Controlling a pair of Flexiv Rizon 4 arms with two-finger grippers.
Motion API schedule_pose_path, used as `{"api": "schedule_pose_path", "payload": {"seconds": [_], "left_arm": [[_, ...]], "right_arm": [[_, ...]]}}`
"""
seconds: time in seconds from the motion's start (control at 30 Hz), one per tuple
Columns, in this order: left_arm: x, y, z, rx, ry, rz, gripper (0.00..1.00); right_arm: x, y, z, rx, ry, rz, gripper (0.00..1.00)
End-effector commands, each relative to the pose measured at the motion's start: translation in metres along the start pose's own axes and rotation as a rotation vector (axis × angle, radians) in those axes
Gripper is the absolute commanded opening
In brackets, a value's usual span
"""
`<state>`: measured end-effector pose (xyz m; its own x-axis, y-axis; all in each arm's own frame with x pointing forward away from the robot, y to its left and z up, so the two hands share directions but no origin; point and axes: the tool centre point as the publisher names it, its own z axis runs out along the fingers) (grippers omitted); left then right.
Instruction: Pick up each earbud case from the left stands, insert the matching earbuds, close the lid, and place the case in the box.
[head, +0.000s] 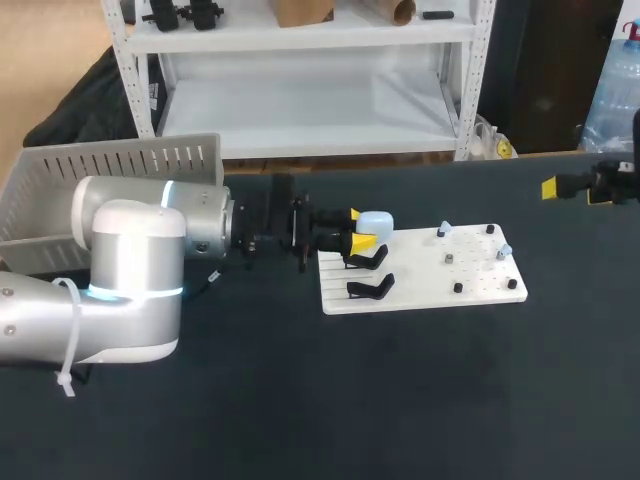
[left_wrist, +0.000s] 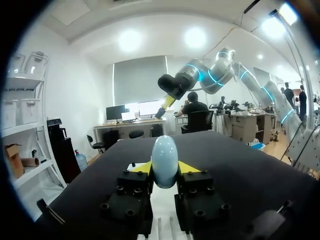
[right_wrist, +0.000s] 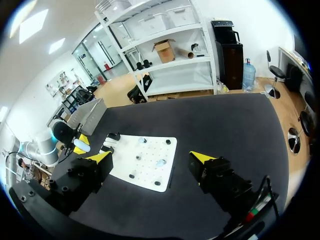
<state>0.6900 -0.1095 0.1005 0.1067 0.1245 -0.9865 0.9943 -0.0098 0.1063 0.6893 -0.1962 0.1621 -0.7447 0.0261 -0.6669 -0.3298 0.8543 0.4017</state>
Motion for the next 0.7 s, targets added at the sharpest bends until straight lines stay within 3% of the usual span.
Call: {"api": "schedule_pose_path", "payload": {"seconds": [0.03, 0.7], "left_arm": [[-0.001, 0.001, 0.000, 0.000, -0.009, 0.010, 0.00], [-0.006, -0.004, 0.002, 0.012, -0.062, 0.040, 0.00]], "right_arm": [[0.009, 0.008, -0.018, 0.002, -0.010, -0.005, 1.00], [0.028, 0.056, -0.036, -0.050, -0.024, -0.090, 1.00]]}}
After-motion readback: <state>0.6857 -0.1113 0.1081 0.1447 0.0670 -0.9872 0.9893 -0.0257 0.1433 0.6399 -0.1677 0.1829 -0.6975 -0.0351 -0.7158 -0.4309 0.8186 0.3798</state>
